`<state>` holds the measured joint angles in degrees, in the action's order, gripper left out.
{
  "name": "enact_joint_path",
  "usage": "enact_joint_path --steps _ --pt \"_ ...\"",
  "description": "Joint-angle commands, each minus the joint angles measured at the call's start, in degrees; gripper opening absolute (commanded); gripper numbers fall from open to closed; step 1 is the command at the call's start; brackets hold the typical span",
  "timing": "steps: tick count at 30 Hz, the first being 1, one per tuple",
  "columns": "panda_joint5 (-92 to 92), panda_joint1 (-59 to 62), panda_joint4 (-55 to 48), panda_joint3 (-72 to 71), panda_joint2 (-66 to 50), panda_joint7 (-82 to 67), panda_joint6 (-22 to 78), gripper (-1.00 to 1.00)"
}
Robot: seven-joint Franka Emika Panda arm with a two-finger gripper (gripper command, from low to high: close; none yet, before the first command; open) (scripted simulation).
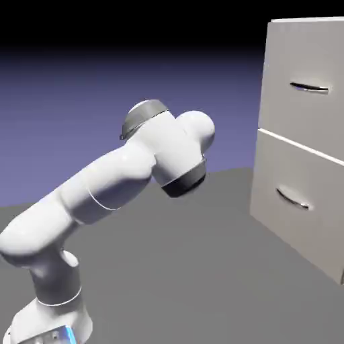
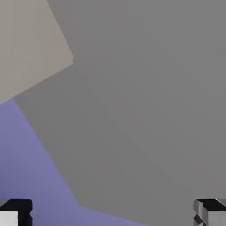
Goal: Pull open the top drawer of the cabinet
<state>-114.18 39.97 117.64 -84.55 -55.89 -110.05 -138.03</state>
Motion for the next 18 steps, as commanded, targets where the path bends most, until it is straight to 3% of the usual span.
enact_joint_path --steps 1,18 --pt "-1.9 0.7 -0.7 -1.4 -1.4 -2.5 0.6 0.00" --pt "-33.6 12.0 -12.8 -24.9 -26.0 -44.9 10.6 0.00"
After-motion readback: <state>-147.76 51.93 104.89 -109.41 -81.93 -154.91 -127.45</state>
